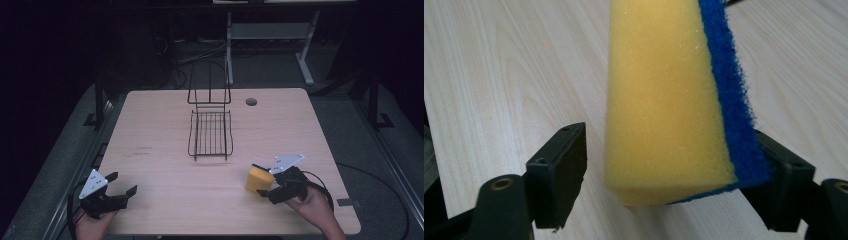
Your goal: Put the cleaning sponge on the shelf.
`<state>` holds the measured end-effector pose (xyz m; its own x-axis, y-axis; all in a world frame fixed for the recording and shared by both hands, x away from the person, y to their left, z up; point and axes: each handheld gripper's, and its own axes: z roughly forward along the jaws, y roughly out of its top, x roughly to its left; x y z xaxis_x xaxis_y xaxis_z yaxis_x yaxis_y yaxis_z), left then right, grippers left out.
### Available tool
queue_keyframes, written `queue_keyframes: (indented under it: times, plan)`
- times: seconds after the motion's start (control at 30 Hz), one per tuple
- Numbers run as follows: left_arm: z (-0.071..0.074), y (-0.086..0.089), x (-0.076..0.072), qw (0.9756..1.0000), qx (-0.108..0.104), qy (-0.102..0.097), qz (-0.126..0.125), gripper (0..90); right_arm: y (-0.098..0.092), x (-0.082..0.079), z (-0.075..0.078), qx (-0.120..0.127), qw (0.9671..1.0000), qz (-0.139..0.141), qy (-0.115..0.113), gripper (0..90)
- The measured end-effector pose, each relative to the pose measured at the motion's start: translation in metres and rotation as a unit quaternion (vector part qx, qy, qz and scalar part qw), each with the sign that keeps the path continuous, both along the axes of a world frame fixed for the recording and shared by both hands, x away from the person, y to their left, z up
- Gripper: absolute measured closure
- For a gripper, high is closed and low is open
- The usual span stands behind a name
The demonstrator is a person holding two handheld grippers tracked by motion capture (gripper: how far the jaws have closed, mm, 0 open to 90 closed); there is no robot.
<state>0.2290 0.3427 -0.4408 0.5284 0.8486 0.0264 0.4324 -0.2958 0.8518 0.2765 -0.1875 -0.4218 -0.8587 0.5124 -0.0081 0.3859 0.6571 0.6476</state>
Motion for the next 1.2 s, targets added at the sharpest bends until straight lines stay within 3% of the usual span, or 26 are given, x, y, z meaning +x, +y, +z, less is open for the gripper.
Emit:
queue_keyframes:
  times: [0.77,1.1,1.2]
  plan:
    - [0.0003,0.0014,0.0001,1.0,-0.003,0.0,0.002,13.8,0.0042,0.0053,0.0027,-0.013,0.9999,0.003,0.004,40.1]
    - [0.001,0.0028,-0.0002,1.0,-0.007,-0.003,0.001,13.8,0.0059,0.0061,0.0041,-0.021,0.9997,0.008,0.009,54.6]
    - [0.0012,0.0027,-0.0004,1.0,-0.008,-0.002,0.0,13.8,0.0057,0.0061,0.0059,-0.02,0.9997,0.012,0.004,55.3]
